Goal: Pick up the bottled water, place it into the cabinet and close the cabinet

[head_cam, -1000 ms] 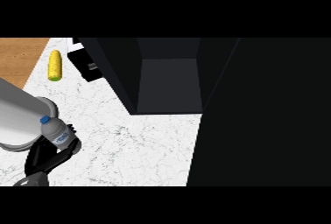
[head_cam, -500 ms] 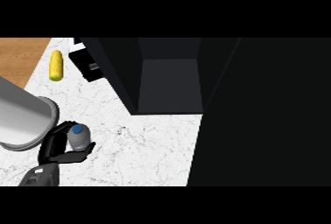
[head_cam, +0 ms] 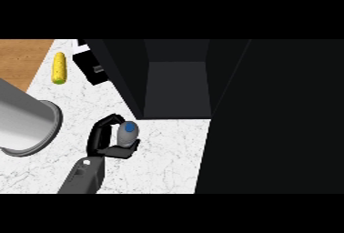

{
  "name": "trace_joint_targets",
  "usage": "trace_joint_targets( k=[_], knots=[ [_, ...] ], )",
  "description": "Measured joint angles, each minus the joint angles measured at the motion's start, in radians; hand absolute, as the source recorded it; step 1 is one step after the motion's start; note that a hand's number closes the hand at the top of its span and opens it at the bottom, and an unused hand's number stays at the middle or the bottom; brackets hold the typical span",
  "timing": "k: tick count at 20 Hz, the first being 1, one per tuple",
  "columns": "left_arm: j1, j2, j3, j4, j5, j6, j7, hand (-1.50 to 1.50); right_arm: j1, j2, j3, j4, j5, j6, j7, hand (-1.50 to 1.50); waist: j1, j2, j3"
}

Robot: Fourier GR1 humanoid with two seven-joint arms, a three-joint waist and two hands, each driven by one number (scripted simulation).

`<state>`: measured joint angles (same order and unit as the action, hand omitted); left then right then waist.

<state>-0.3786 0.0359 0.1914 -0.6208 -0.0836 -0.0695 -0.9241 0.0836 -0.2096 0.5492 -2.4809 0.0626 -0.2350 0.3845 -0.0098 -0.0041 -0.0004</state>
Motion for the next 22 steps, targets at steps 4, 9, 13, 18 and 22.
trace_joint_targets(
  k=[4,9,13,18,22],
  knots=[
    [0.005,-0.022,-0.114,-0.092,0.112,0.028,0.073,1.5,0.021,-0.01,0.001,0.0,0.0,-0.005,-0.014,-1.5,0.002,-0.001,0.0],
    [0.034,-0.032,-0.261,-0.247,0.257,0.078,0.196,1.5,0.035,-0.011,0.023,0.005,0.005,-0.015,-0.041,-1.5,0.003,-0.002,0.0],
    [0.041,-0.034,-0.383,-0.378,0.333,0.183,0.296,1.5,0.045,-0.02,0.036,0.002,0.008,-0.021,-0.047,-1.5,0.002,-0.002,0.0],
    [-0.018,-0.035,-0.483,-0.468,0.407,0.321,0.407,1.5,0.052,-0.023,0.019,0.003,0.005,-0.025,-0.061,-1.5,0.0,0.0,0.0],
    [-0.102,-0.036,-0.525,-0.469,0.418,0.419,0.475,1.5,0.07,-0.043,0.005,-0.004,-0.003,-0.012,-0.069,-1.5,-0.004,0.002,0.0]
  ],
)
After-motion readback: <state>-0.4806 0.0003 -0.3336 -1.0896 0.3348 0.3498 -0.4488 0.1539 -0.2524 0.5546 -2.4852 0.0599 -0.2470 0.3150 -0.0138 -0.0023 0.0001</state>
